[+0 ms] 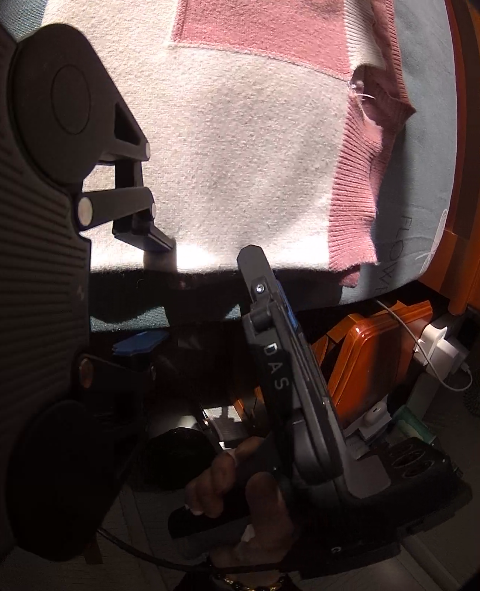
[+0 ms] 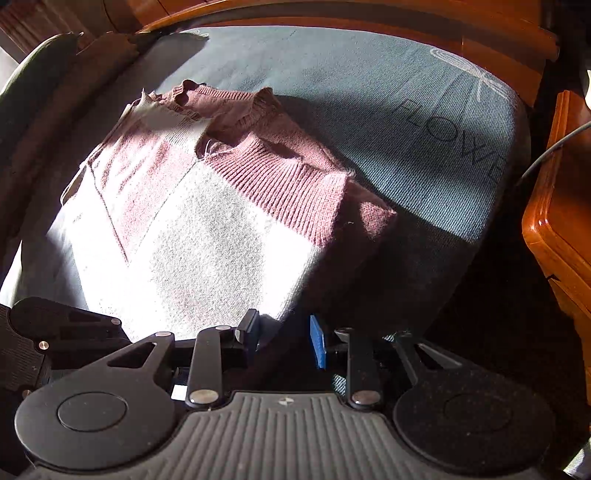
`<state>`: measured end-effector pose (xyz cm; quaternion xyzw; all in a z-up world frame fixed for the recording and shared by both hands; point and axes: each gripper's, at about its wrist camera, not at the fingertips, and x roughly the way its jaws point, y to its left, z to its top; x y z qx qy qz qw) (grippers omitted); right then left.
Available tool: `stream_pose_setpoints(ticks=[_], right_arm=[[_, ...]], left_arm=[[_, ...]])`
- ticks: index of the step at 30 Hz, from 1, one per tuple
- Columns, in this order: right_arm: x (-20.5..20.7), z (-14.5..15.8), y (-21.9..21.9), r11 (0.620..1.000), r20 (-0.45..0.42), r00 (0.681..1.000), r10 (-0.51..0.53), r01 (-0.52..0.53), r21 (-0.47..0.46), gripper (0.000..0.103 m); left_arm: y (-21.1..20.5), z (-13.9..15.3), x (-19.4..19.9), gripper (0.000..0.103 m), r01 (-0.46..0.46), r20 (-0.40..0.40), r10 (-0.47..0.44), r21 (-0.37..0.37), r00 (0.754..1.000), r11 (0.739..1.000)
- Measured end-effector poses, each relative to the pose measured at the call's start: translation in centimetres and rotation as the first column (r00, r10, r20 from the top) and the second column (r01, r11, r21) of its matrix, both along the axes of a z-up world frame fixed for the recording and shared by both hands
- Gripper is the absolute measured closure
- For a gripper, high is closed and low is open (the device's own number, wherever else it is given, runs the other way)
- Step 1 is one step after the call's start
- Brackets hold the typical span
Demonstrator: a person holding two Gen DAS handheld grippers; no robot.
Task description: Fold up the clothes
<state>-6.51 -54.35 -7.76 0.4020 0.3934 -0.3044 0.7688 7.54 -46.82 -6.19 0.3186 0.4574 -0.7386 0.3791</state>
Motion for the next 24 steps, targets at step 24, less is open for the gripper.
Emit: stream_pose_setpoints(ticks=[24], right_arm=[[2.7,2.1,3.0,0.989,0.050,0.988,0.146,-0.145,-0.026,0.069]], left_arm=[[3.7,-0.1,-0.1,0.055,0.038,0.064,-0.041,0.036,0.997,0.999]])
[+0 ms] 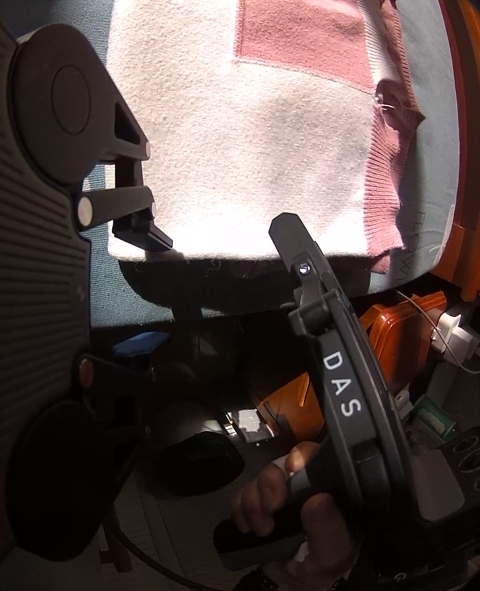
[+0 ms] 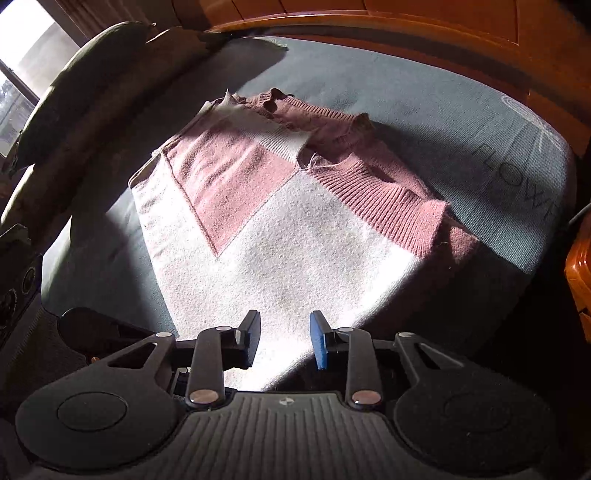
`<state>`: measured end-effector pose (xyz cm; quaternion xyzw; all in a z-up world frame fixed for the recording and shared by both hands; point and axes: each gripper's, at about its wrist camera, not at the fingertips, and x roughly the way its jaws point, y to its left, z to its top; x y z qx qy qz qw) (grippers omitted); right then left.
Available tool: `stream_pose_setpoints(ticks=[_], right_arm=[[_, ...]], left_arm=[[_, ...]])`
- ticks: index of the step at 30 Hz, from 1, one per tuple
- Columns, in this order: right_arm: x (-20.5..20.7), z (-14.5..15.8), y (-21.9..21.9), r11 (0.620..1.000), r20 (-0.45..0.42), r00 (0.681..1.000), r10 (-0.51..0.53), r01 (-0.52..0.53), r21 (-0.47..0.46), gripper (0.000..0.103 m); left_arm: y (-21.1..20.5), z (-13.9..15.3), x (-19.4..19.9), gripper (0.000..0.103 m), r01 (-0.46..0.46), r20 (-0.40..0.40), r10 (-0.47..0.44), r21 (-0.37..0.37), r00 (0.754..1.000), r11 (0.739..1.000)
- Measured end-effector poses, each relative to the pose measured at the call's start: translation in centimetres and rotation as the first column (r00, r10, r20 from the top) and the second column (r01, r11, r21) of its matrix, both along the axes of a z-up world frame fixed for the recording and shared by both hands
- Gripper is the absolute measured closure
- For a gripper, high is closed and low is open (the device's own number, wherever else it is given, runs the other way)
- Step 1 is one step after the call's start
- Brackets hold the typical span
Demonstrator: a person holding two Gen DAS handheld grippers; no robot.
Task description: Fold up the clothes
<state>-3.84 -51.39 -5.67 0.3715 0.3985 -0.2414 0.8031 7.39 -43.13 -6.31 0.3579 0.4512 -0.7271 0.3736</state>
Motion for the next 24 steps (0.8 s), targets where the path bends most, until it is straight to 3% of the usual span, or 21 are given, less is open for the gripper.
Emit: stream_pose_setpoints(ticks=[3,5,9,13,17,20,24], right_arm=[[0.4,-1.8,-0.3,0.999,-0.085,0.996,-0.025,0.027,0.021,0.069],[-0.2,-1.3,-0.7,0.998,-0.046,0.998,-0.052,0.053,0.028,0.070],[-1.3,1.3,-2.4,0.991,-0.029,0.994,-0.103,0.100,-0.094,0.070],[-1.6,1.3,-5.3,0.981,-0.049,0.992,-0.120,0.111,-0.158,0.070],[-1.4,-1.3,-7.5,0.981,-0.123,0.983,-0.139,0.119,-0.152,0.070],[-2.0,-2.8,-7.8,0.985,-0.098,0.985,-0.142,0.131,-0.114,0.070],[-2.5,-1.1,-8.0,0.987,-0.078,0.987,-0.140,0.132,-0.095,0.070]], left_arm=[[-0.5,0.4,0.2,0.056,-0.007,-0.006,0.007,0.005,1.000,1.000],[-0.8,1.6,0.4,0.056,-0.012,-0.001,0.012,-0.032,1.000,0.999],[-2.0,3.6,0.2,0.055,0.014,0.019,-0.012,-0.126,1.000,0.992],[-4.2,3.3,-1.4,0.055,0.050,0.038,-0.044,-0.179,0.998,0.983],[-5.6,1.0,-1.8,0.055,0.034,0.022,-0.032,-0.130,0.999,0.991],[-6.3,0.3,-1.9,0.055,-0.001,0.012,0.002,-0.102,1.000,0.995],[-6.4,1.8,-1.9,0.055,-0.004,0.008,0.005,-0.101,1.000,0.995]])
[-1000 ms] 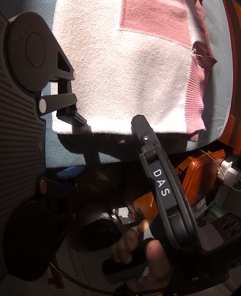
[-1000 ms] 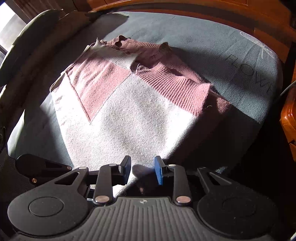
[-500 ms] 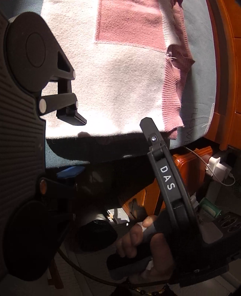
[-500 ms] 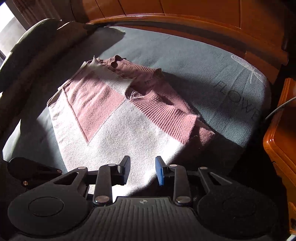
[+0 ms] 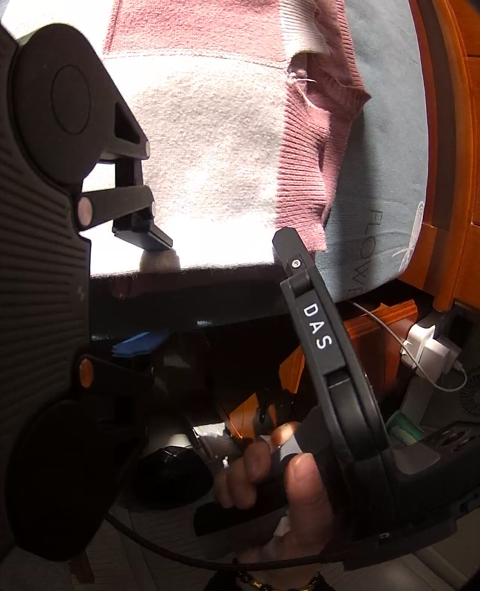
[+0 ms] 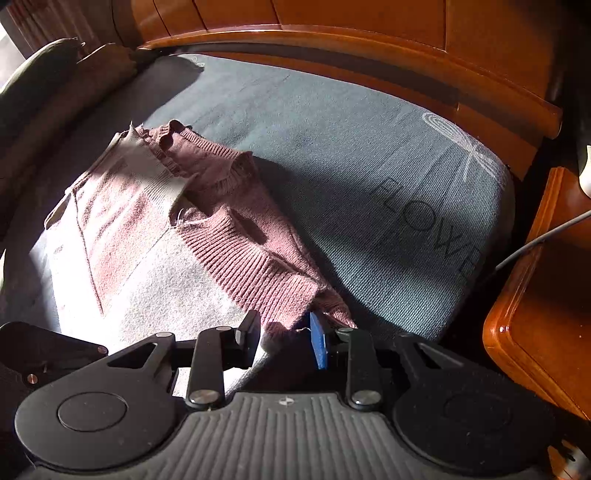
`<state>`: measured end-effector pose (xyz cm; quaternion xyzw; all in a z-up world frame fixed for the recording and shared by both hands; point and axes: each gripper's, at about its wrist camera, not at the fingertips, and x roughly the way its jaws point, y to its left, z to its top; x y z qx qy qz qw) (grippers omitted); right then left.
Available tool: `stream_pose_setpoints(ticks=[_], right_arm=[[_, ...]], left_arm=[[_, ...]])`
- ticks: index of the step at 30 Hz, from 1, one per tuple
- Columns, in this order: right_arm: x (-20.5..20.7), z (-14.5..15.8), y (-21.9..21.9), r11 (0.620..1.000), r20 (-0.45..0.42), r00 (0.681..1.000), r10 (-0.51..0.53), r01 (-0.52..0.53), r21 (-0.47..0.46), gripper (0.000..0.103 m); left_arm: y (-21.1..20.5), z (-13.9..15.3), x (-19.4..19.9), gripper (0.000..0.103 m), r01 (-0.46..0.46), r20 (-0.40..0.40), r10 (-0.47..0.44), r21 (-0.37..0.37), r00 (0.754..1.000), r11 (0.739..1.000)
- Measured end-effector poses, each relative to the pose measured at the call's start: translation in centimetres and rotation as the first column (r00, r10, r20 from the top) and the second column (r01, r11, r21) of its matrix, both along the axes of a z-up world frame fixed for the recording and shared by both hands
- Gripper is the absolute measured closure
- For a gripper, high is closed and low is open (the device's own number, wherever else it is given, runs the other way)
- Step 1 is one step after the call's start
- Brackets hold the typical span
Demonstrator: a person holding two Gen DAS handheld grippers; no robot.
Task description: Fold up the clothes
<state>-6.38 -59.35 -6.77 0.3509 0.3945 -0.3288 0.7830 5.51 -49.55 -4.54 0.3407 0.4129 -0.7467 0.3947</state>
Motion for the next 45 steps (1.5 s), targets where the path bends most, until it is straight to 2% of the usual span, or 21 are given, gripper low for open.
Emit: stream_pose_setpoints(ticks=[2,6,9,12,16,22,24,27,32,37,40,45], right_arm=[[-0.2,1.0,-0.1,1.000,0.025,1.000,0.000,0.000,0.001,0.069],[0.0,1.7,-1.2,1.000,0.040,0.999,0.011,-0.011,0.004,0.068],[0.4,2.1,-2.5,1.000,0.058,0.998,0.011,-0.012,0.016,0.068],[0.9,2.5,-3.6,0.999,0.083,0.996,0.041,-0.042,0.015,0.065],[2.6,1.4,-4.8,0.996,0.083,0.993,0.080,-0.083,0.037,0.065],[3.9,-2.1,-5.6,0.987,0.046,0.996,0.079,-0.085,0.137,0.065],[3.8,-1.6,-5.6,0.986,0.065,0.995,0.080,-0.088,0.143,0.063],[4.2,-0.2,-6.0,0.990,0.083,0.993,0.088,-0.097,0.105,0.062],[6.6,1.3,-7.5,0.992,0.109,0.987,0.116,-0.122,0.043,0.060],[10.3,-0.4,-9.4,0.988,0.136,0.981,0.136,-0.145,0.057,0.056],[11.5,-2.1,-10.0,0.988,0.088,0.986,0.144,-0.148,0.037,0.056],[10.7,-0.7,-9.7,0.988,0.102,0.985,0.139,-0.144,0.046,0.054]], left_arm=[[-0.3,0.5,-0.2,0.055,0.016,0.002,-0.016,0.001,1.000,1.000],[-1.2,-1.0,-0.9,0.055,0.019,0.025,-0.021,0.069,0.999,0.997],[-1.5,-0.5,-0.7,0.055,0.007,0.016,-0.008,0.083,1.000,0.997],[-1.8,0.7,0.4,0.055,-0.039,0.021,0.038,0.077,0.999,0.996],[-2.1,1.6,2.4,0.055,-0.119,0.051,0.116,0.068,0.992,0.991],[-2.0,1.2,5.5,0.055,-0.277,0.071,0.271,0.079,0.960,0.958],[-1.7,1.4,6.0,0.055,-0.313,0.078,0.308,0.052,0.948,0.948],[-1.4,1.9,6.5,0.055,-0.357,0.098,0.354,0.009,0.930,0.934],[-1.0,1.9,7.7,0.054,-0.400,0.102,0.399,-0.011,0.911,0.916],[0.0,1.9,9.1,0.054,-0.436,0.108,0.436,-0.021,0.894,0.900],[1.1,1.8,10.0,0.054,-0.456,0.117,0.455,-0.017,0.883,0.890],[2.7,1.9,11.5,0.054,-0.499,0.115,0.498,-0.020,0.860,0.866]])
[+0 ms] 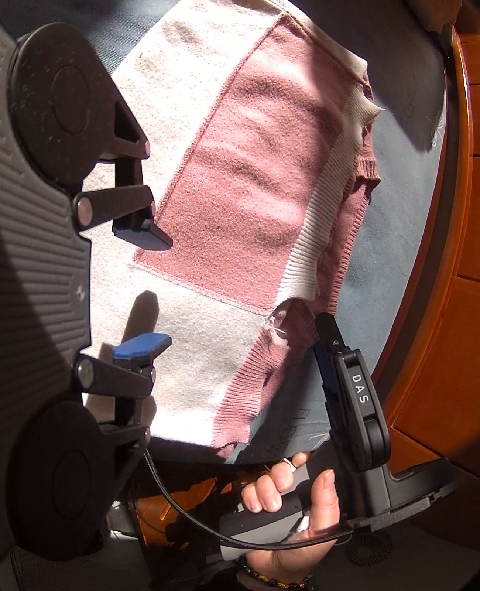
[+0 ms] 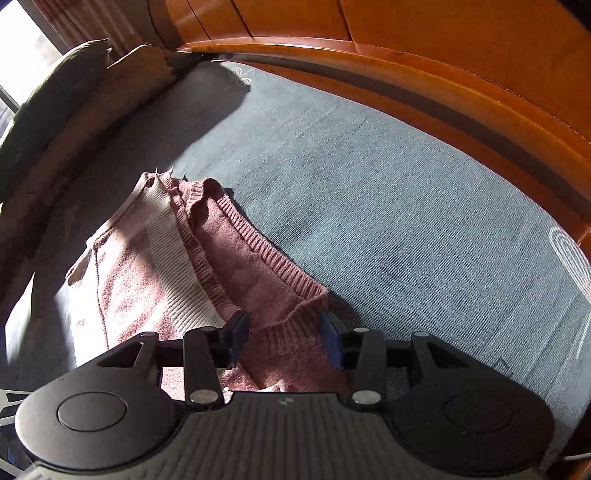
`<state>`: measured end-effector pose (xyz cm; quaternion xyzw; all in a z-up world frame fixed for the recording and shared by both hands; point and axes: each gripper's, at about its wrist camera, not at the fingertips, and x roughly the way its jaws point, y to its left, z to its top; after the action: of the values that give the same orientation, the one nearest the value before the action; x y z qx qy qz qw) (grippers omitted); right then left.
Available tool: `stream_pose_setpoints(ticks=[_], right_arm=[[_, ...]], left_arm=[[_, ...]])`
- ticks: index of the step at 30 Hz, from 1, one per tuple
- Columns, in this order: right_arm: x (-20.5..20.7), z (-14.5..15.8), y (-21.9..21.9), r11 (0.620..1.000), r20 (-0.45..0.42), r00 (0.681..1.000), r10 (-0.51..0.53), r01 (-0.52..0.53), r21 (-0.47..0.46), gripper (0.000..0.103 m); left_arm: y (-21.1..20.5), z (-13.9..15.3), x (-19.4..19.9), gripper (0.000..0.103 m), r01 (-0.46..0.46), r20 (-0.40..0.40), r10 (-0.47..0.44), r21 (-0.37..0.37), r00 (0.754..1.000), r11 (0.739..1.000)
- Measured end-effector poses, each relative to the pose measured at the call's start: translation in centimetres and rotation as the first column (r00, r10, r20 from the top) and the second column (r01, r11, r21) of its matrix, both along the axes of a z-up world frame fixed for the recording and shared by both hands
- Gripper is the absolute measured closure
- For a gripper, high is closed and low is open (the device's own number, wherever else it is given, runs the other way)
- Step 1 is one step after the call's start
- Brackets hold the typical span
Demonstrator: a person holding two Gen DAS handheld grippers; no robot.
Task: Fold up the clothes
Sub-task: 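Move the left gripper back above the sweater's pink patch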
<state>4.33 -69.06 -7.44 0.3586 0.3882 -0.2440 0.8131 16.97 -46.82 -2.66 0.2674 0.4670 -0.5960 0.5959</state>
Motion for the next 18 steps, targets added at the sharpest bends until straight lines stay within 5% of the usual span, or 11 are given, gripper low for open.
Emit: stream_pose_setpoints(ticks=[8,18], right_arm=[[-0.9,1.6,4.9,0.997,-0.018,0.997,0.073,-0.072,0.039,0.043],[0.3,3.1,6.3,1.000,-0.011,1.000,-0.006,0.006,-0.009,0.043]], left_arm=[[-0.1,0.2,1.6,0.054,0.020,-0.006,-0.021,-0.043,1.000,0.999],[-6.3,-1.7,2.7,0.053,0.086,0.002,-0.087,-0.203,0.996,0.975]])
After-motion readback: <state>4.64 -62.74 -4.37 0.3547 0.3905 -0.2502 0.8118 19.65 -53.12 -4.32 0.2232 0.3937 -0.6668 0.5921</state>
